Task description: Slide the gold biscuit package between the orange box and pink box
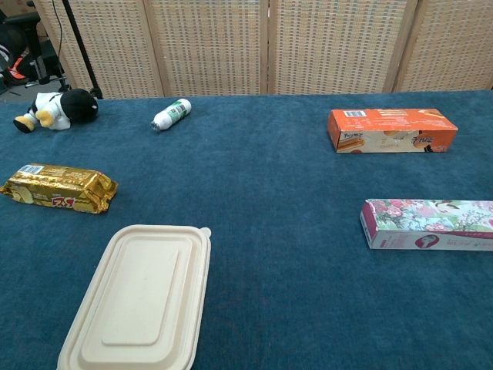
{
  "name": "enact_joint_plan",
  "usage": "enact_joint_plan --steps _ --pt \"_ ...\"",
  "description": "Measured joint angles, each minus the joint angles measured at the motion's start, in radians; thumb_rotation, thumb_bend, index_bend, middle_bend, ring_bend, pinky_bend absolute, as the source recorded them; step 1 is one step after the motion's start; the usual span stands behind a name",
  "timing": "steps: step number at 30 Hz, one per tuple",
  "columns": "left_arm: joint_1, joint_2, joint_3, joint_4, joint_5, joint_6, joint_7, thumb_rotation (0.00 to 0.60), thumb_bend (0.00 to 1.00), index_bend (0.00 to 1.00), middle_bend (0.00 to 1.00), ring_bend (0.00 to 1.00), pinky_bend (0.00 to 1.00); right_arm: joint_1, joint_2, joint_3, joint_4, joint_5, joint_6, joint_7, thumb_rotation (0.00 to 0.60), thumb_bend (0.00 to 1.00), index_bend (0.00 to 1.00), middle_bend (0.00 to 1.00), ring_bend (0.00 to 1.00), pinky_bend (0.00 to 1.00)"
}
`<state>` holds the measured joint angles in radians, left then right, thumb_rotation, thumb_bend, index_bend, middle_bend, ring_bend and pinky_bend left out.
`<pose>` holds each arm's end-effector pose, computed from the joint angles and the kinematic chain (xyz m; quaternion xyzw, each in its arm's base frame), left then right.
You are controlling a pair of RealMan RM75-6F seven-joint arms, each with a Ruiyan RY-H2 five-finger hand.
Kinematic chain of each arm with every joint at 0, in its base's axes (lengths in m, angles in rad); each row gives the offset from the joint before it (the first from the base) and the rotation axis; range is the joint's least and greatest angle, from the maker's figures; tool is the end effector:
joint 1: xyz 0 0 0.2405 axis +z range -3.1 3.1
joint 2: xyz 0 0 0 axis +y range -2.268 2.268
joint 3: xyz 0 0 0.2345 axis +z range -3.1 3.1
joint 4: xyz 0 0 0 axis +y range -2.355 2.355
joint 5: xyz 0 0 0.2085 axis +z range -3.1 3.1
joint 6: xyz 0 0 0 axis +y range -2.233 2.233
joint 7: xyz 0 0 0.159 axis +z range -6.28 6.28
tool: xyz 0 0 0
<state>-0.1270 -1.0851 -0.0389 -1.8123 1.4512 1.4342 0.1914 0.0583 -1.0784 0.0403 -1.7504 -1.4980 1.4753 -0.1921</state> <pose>-0.2552 0.1991 0.1367 -0.6149 -0.3958 -0.3672 0.5748 -0.2731 -0.1829 0.1479 0.6145 -0.3727 0.3479 0.6020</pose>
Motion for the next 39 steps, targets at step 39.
enact_joint_plan --steps 39 --pt "-0.194 0.357 -0.25 -0.019 -0.491 -0.993 -1.138 0.6 0.26 0.0 0.0 0.0 0.0 0.005 -0.008 -0.003 0.0 -0.009 -0.009 -0.004 0.6 0.16 0.0 0.0 0.0 0.0"
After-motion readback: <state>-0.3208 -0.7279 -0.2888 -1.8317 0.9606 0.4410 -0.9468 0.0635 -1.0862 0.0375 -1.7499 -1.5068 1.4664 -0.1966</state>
